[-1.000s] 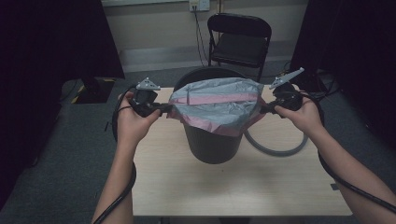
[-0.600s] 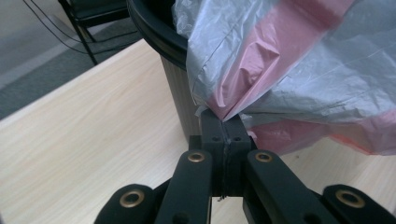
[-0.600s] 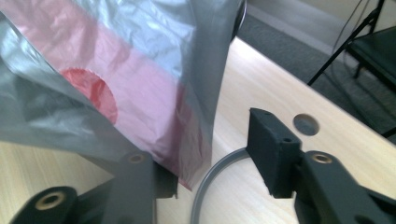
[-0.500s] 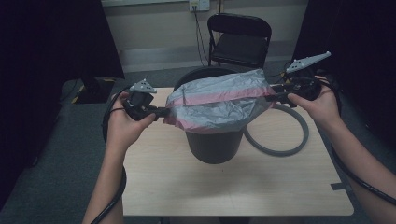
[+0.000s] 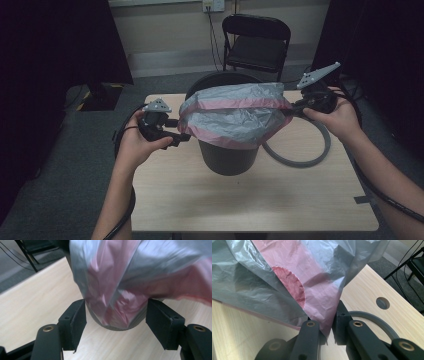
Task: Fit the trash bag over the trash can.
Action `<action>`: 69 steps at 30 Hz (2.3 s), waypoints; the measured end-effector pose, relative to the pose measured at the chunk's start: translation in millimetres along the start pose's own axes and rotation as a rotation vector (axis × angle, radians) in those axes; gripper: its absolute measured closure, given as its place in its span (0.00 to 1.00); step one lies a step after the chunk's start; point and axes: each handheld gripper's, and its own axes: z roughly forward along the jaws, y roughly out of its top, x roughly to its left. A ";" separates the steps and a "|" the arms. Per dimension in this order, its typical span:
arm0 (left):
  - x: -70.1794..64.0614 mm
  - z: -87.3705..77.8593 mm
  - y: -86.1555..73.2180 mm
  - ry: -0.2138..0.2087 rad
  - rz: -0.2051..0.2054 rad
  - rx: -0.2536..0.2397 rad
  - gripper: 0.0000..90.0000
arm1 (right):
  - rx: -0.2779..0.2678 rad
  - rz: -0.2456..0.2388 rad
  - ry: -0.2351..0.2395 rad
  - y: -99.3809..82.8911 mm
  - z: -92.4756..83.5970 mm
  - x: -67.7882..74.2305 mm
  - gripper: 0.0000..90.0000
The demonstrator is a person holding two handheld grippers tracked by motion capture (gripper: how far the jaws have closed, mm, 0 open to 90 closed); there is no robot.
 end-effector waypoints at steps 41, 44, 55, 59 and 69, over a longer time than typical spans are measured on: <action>11.4 -17.4 1.8 0.033 -0.061 0.053 1.00 | 0.027 0.007 -0.064 -11.3 11.6 -9.3 1.00; 16.1 -11.5 0.6 0.013 -0.084 0.050 1.00 | 0.025 0.062 -0.052 -18.8 25.5 -18.0 1.00; 19.1 -10.2 -5.6 0.015 -0.067 0.052 1.00 | 0.015 0.004 -0.048 -15.3 22.3 -2.3 1.00; 15.1 -15.8 -12.6 0.007 -0.068 0.015 1.00 | -0.019 -0.013 -0.037 -10.5 5.0 5.9 1.00; 4.8 -46.2 -23.8 0.055 -0.045 -0.124 0.40 | -0.043 -0.078 -0.018 8.4 -11.6 30.6 1.00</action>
